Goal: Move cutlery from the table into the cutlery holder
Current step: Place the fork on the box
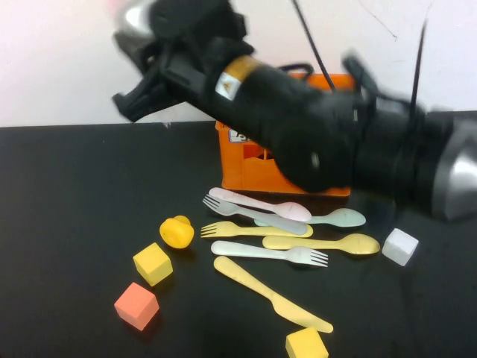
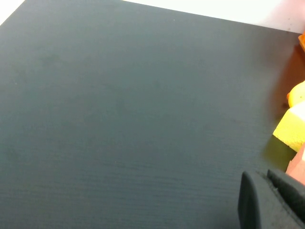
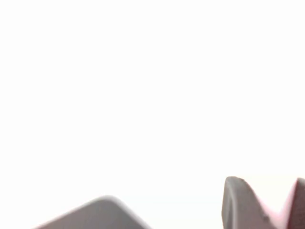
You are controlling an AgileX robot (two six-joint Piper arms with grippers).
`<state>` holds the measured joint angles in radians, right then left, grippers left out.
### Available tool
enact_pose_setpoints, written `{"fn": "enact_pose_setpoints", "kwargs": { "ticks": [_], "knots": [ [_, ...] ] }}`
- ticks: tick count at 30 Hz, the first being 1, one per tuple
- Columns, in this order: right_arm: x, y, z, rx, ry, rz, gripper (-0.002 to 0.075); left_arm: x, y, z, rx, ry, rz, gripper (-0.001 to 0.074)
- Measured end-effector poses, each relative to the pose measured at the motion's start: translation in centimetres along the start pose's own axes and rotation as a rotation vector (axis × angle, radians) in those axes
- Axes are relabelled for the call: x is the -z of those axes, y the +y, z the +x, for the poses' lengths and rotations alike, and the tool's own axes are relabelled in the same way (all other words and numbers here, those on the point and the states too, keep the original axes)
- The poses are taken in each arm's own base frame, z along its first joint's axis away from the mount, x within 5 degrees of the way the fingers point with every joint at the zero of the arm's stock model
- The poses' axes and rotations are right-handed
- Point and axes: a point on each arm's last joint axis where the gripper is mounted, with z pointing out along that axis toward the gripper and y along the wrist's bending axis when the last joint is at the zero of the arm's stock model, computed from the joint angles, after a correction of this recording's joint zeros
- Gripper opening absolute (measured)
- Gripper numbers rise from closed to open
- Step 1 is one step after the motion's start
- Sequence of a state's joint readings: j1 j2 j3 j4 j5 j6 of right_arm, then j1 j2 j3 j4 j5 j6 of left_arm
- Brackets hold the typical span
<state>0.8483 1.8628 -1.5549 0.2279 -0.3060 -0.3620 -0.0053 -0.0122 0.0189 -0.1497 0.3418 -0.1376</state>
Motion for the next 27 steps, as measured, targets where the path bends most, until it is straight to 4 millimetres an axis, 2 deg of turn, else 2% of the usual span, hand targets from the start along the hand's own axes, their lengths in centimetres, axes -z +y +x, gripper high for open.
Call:
{"fn": "enact_pose_setpoints", "kwargs": {
  "ticks": [3,10,17,22,27],
  "knots": [
    [1.1,-0.8,1.0,-0.015,-0.140,0.093,0.0179,0.0,0.0,0.0,0.000,0.000,0.000,-0.0001],
    [3.0,-4.2,1.7,-0.008,-0.239,0.228,0.0180,0.0,0.0,0.0,0.000,0.000,0.000,-0.0001],
    [4.2,-7.8,4.4,0.003,-0.191,0.328,0.0179,0.0,0.0,0.0,0.000,0.000,0.000,-0.0001],
    [4.9,-9.0,6.4,0.007,-0.129,0.359,0.0179,0.0,0.0,0.0,0.000,0.000,0.000,-0.0001],
    [4.6,-10.1,8.6,-0.020,-0.080,0.383,0.0179,0.0,0.0,0.0,0.000,0.000,0.000,-0.0001]
  ]
}}
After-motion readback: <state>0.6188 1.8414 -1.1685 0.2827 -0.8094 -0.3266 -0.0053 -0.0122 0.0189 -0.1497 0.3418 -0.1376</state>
